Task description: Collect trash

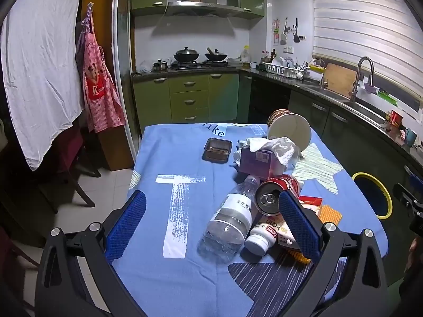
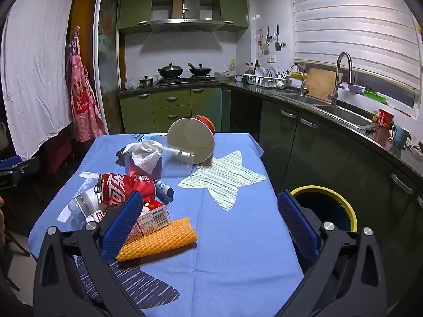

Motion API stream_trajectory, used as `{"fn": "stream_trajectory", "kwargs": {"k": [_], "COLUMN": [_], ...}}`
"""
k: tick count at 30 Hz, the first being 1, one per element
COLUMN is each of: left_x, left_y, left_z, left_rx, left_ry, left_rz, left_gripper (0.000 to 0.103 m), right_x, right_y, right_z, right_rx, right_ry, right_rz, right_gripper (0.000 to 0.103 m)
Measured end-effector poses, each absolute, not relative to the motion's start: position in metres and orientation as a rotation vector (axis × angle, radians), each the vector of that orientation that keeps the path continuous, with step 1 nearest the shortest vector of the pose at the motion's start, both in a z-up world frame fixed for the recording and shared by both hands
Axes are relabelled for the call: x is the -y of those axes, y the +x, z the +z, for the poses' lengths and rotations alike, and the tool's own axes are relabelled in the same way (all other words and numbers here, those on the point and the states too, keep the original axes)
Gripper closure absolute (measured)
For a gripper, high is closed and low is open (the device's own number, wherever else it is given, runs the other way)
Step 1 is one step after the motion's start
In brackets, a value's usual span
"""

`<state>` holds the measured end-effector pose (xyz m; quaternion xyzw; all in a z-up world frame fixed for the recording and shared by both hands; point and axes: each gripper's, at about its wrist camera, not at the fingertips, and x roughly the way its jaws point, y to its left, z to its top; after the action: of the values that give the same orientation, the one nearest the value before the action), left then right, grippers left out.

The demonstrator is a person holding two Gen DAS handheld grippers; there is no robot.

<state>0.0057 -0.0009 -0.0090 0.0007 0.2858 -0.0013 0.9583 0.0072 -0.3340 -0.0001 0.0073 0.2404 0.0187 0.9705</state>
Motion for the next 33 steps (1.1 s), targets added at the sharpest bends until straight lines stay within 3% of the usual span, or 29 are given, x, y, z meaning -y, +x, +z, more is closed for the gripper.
{"fn": "stream_trajectory", "kwargs": {"k": [33], "left_x": [0.004], "left_y": [0.008], "left_z": [-0.016], "left_rx": [-0.597], "left_ry": [0.000], "left_rz": [-0.009], "left_gripper": [0.004], "right_x": [0.331], "right_y": [0.012], "right_z": [-0.006], "right_rx": [-0.491], "right_ry": [0.021], "right_rz": [0.030], "right_gripper": [0.006]}}
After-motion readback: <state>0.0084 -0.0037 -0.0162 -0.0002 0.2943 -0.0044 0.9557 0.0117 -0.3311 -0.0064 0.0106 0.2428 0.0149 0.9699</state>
